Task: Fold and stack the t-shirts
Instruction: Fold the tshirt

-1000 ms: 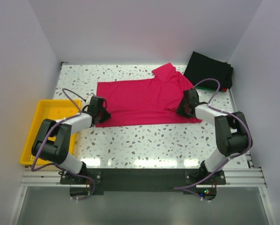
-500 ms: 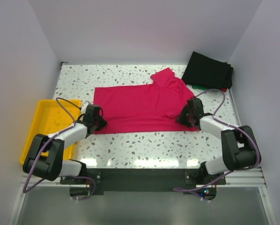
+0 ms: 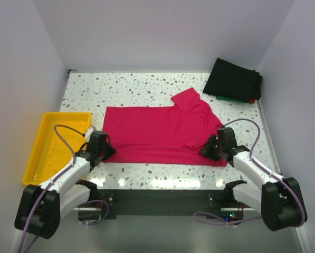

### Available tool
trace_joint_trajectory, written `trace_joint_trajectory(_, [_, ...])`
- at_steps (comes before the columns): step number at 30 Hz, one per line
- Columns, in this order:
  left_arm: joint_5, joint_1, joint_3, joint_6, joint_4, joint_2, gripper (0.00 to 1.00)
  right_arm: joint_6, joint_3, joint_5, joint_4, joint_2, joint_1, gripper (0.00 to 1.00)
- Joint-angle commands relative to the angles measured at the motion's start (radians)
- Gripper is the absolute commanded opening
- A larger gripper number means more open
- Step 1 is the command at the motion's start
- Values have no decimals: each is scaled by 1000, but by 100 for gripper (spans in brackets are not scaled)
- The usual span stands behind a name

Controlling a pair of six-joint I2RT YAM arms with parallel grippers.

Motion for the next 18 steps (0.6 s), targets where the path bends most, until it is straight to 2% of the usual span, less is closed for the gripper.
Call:
trace_joint_trajectory(1, [-11, -3, -31, 0, -140, -48, 27, 12, -45, -11, -175, -87, 1, 40])
trace_joint_trajectory(4, [-2, -3, -13, 12, -159, -71, 27, -1, -19, -6, -217, -130, -1, 40])
trace_joint_trajectory(11, [45, -3, 125, 101, -180, -59, 32, -77, 201, 38, -255, -126, 4, 42])
trace_joint_trajectory(18, [99, -3, 225, 151, -179, -22, 34, -83, 229, 87, -201, -36, 5, 43])
